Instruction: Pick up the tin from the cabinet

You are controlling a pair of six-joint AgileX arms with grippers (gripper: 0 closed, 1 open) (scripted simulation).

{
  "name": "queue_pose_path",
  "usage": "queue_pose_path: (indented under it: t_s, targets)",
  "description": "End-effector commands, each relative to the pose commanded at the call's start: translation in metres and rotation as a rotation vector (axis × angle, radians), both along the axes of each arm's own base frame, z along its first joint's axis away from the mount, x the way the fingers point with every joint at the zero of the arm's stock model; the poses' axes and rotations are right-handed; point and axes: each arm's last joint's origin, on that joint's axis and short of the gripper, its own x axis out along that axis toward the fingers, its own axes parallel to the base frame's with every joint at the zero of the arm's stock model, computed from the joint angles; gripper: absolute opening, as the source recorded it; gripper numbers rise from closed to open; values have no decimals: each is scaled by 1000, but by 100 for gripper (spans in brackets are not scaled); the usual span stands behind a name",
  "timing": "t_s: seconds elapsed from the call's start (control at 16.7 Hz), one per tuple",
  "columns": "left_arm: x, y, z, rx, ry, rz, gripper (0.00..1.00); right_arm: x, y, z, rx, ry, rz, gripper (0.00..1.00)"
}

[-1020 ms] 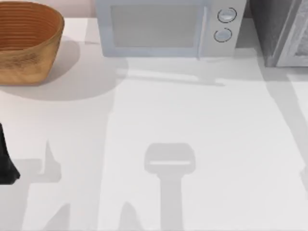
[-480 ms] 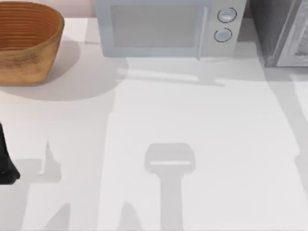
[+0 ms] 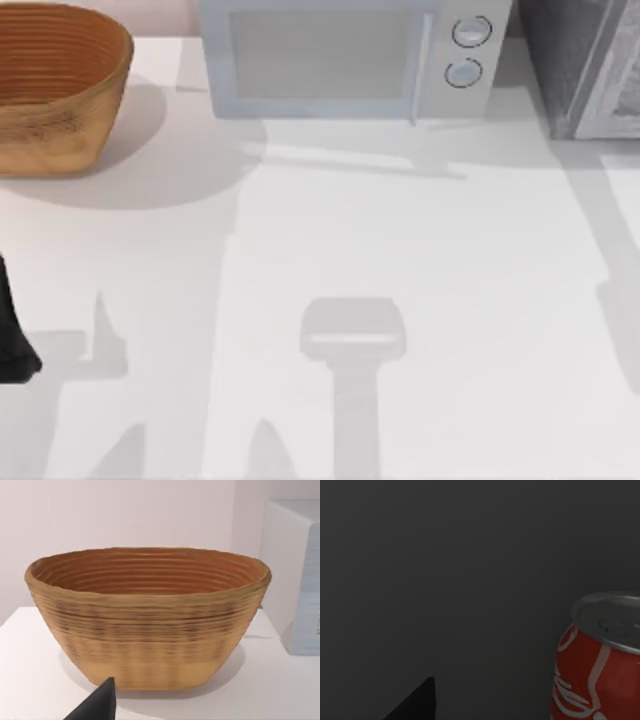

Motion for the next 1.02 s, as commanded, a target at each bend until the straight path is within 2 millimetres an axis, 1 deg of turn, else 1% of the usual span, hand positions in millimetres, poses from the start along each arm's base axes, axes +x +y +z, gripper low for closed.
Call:
queue_pose_path:
  t_s: [0.12,0.36,1.02]
  targets:
    - [0,0,0,0,0,0,100,8,0,-1,0,0,0,100]
    - [0,0,0,0,0,0,100,9,-1,-1,0,0,0,100]
    - [0,0,0,0,0,0,100,9,-1,-1,0,0,0,17]
